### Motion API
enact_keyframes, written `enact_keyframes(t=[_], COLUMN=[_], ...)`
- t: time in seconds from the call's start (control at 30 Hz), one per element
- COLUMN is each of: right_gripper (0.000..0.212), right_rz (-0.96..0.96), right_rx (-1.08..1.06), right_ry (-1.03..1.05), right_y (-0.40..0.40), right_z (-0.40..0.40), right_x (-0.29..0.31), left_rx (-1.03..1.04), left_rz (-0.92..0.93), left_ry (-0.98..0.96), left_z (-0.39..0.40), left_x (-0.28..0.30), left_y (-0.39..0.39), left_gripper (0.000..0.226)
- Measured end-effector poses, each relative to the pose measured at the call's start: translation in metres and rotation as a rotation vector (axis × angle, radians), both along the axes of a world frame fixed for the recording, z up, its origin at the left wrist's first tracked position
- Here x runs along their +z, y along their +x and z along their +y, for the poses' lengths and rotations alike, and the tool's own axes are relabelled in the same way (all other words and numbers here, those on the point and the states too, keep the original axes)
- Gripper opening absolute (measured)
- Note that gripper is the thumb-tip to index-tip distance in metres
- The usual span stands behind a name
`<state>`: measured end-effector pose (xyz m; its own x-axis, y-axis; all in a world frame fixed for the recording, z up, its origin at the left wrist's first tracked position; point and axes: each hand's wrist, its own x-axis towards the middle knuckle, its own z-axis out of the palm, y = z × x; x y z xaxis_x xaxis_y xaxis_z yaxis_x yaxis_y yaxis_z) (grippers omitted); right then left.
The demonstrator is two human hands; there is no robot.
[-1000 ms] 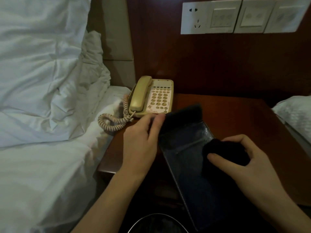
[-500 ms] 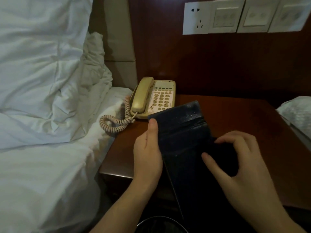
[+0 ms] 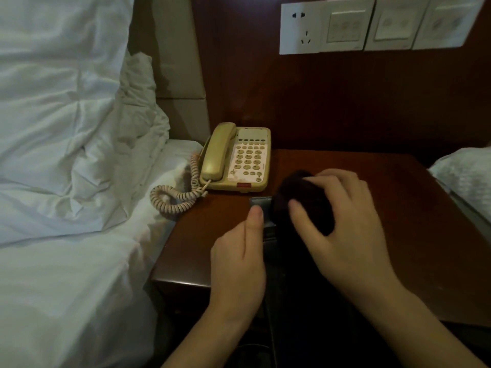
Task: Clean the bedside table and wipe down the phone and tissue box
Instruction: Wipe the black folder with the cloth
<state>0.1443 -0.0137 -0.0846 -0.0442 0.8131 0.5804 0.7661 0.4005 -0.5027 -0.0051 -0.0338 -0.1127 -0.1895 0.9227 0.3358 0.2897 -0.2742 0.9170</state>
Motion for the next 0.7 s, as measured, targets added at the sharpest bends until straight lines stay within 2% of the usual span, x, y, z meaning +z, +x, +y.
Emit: enact_keyframes(t=[0.1, 0.27, 0.37, 0.47, 0.53, 0.6, 0.7], right_gripper=[0.027, 0.04, 0.043, 0.042, 0.04, 0.043, 0.05], right_rz=[0.136, 0.175, 0.182, 0.215, 0.322, 0.498, 0.647], right_rx=[-0.051, 0.056, 0.123, 0.052, 0.004, 0.041, 0.075], right_ry=[-0.091, -0.095, -0.15, -0.192, -0.237, -0.328, -0.379], right_y=[0.014, -0.005, -0.005, 0.013, 0.025, 0.029, 0.024], right_z=[0.004, -0.01, -0.008, -0.003, -0.001, -0.002, -0.004], right_x=[-0.001, -0.002, 0.003, 0.008, 0.007, 0.005, 0.001], left_rx=[-0.018, -0.077, -0.097, -0.099, -0.11, -0.119, -0.152], left_rz=[0.046, 0.115, 0.082, -0.002, -0.059, -0.092, -0.152], left_ry=[0.02, 0.065, 0.054, 0.04, 0.029, -0.004, -0.109], left_z=[0.003, 0.006, 0.006, 0.005, 0.005, 0.007, 0.011], left_x=[0.002, -0.004, -0.005, -0.002, 0.0, 0.002, 0.002], left_y=[0.0, 0.004, 0.002, -0.002, -0.003, -0.003, -0.003], left_gripper=[0.054, 0.052, 0.052, 0.052, 0.059, 0.066, 0.059])
